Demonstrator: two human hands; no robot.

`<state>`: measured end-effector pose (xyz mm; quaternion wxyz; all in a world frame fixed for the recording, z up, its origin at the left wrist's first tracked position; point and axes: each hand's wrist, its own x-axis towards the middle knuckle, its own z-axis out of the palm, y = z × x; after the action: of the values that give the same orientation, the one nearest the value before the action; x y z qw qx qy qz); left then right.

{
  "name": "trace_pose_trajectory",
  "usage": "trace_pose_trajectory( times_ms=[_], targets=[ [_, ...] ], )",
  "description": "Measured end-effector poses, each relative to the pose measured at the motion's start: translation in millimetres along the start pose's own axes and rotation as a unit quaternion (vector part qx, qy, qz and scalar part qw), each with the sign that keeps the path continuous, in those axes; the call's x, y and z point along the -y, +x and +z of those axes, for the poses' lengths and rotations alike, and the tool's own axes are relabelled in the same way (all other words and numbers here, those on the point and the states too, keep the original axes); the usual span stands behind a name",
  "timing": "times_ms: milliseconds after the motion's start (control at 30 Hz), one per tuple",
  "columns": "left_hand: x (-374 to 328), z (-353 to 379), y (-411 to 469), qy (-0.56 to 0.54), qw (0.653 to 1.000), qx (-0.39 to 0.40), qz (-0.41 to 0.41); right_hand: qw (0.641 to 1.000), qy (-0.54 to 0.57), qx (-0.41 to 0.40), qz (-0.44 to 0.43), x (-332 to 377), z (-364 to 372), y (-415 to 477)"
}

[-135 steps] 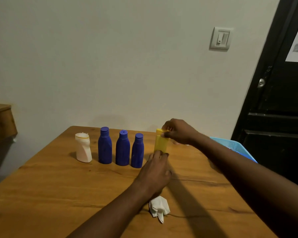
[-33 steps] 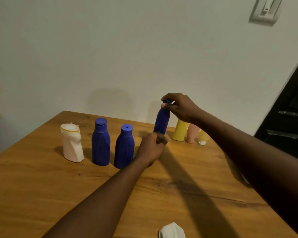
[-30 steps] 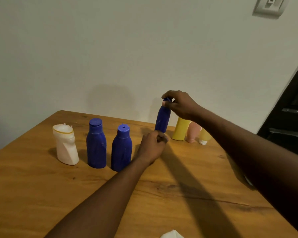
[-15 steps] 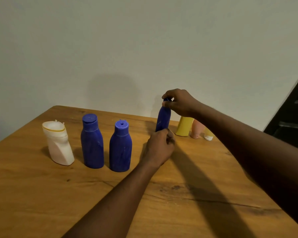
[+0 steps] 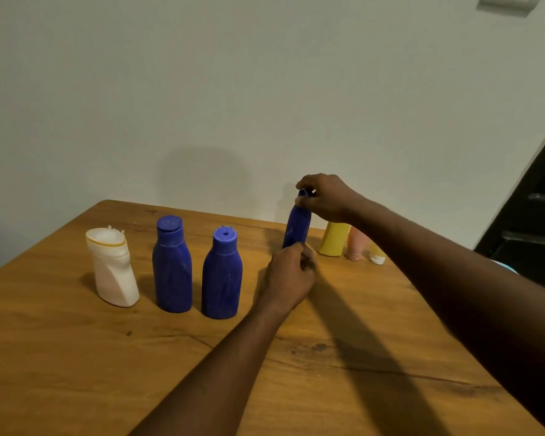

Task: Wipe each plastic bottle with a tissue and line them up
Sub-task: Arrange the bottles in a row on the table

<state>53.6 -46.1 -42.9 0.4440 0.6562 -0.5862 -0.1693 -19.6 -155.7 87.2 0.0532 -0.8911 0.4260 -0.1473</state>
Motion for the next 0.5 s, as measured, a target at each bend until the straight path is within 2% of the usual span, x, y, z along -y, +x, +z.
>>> trace_pose_trajectory(
  times_ms=[133, 300, 500],
  targets=[
    [-1.4, -2.3, -0.5, -0.005, 1.0, -0.011, 0.002, 1.0, 0.022, -0.01, 0.004, 0.8, -4.5, -3.5],
    [-10.0, -4.2, -4.9, 0.012, 1.0, -0.004, 0.011, 0.998, 0.012, -0.063, -0.013, 6.9, -18.9, -23.3],
    [-25.4, -17.1, -33.9, -0.032, 0.999, 0.012, 0.022, 0.996, 0.021, -0.074, -0.041, 29.8, -48.6, -65.9]
  ],
)
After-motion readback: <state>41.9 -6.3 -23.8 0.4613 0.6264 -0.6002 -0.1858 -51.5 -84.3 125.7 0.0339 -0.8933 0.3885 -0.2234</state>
